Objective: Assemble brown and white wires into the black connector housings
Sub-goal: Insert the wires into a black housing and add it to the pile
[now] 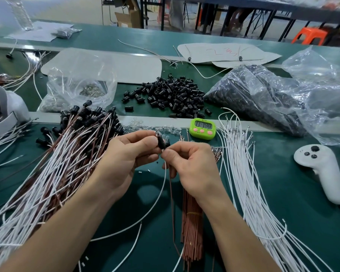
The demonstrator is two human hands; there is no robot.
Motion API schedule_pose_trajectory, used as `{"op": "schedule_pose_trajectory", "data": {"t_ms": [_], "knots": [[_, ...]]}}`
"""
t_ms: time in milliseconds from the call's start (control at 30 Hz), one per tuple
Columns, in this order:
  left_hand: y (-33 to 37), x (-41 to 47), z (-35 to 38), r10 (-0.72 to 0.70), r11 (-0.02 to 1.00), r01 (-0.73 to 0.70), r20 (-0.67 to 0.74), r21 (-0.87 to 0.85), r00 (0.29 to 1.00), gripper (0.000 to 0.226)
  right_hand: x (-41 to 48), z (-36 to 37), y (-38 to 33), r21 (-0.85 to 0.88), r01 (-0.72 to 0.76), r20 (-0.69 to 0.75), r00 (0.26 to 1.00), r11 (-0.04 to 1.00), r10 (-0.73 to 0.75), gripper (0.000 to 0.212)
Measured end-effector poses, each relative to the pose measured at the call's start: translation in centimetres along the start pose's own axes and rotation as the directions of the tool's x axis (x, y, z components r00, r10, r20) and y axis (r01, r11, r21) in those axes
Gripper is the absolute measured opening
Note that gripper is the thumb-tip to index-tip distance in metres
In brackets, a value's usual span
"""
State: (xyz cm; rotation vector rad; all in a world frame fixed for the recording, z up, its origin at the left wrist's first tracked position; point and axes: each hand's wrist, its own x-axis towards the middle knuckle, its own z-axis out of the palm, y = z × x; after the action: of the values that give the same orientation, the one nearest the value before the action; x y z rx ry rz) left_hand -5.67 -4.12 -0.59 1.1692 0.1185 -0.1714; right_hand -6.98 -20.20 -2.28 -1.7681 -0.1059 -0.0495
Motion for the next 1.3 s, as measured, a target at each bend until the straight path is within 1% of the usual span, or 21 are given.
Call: {"op": "schedule_pose_trajectory", "data": {"t_ms": [167,300,467,500,567,767,867,967,1033,1100,1233,1300], "knots": [[-0.1,-0.06,-0.07,0.043,0.997,-0.041,-0.028,0.065,0.999,0.027,-0.14,0.18,0.08,-0.085,0.013,-0.013,1.0,0.996,-0.014,0.022],[-0.27,-0.09,0.1,0.073,0.994,-0.068,-0.064,0.087,0.995,0.021,-0.33,0.5,0.17,-0.212,0.026,-0.027,0.999,0.977,-0.032,0.022],[-0.41,-0.12,0.44,0.085,0.994,-0.077,-0.106,0.08,0.991,0.008,-0.47,0.83,0.16,-0.268,0.04,-0.028,0.998,0.963,-0.049,0.023],[-0.38,-0.15,0.53,0.084,0.994,-0.076,-0.108,0.081,0.991,0.004,-0.49,0.83,0.16,-0.272,0.042,-0.029,0.998,0.961,-0.052,0.024],[-0.47,-0.13,0.49,0.089,0.992,-0.078,-0.113,0.099,0.99,0.01,-0.55,0.85,0.12,-0.274,0.052,-0.023,0.998,0.96,-0.061,0.026],[-0.46,-0.11,0.43,0.085,0.992,-0.075,-0.099,0.102,0.991,0.017,-0.64,0.98,-0.08,-0.271,0.083,-0.01,0.996,0.959,-0.089,0.031],[-0.45,-0.07,0.54,0.083,0.993,-0.075,-0.081,0.095,0.993,0.015,-0.67,0.98,-0.04,-0.253,0.085,-0.016,0.996,0.964,-0.092,0.03],[-0.41,-0.16,0.51,0.079,0.995,-0.075,-0.055,0.071,0.995,0.007,-0.66,0.95,0.03,-0.247,0.086,-0.022,0.995,0.965,-0.095,0.03],[-0.41,-0.26,0.41,0.084,0.995,-0.082,-0.031,0.059,0.996,0.013,-0.67,0.91,0.06,-0.239,0.086,-0.022,0.995,0.967,-0.094,0.03],[-0.5,-0.26,0.29,0.096,0.993,-0.095,-0.008,0.064,0.995,0.013,-0.72,0.91,0.03,-0.23,0.088,-0.018,0.995,0.969,-0.095,0.029],[-0.62,-0.14,0.25,0.104,0.991,-0.101,-0.028,0.087,0.994,0.007,-0.75,0.9,0.04,-0.24,0.099,0.003,0.995,0.966,-0.101,0.031],[-0.6,-0.17,0.29,0.114,0.988,-0.108,-0.051,0.115,0.992,0.009,-0.71,0.91,-0.04,-0.254,0.103,0.02,0.995,0.962,-0.102,0.032]]}}
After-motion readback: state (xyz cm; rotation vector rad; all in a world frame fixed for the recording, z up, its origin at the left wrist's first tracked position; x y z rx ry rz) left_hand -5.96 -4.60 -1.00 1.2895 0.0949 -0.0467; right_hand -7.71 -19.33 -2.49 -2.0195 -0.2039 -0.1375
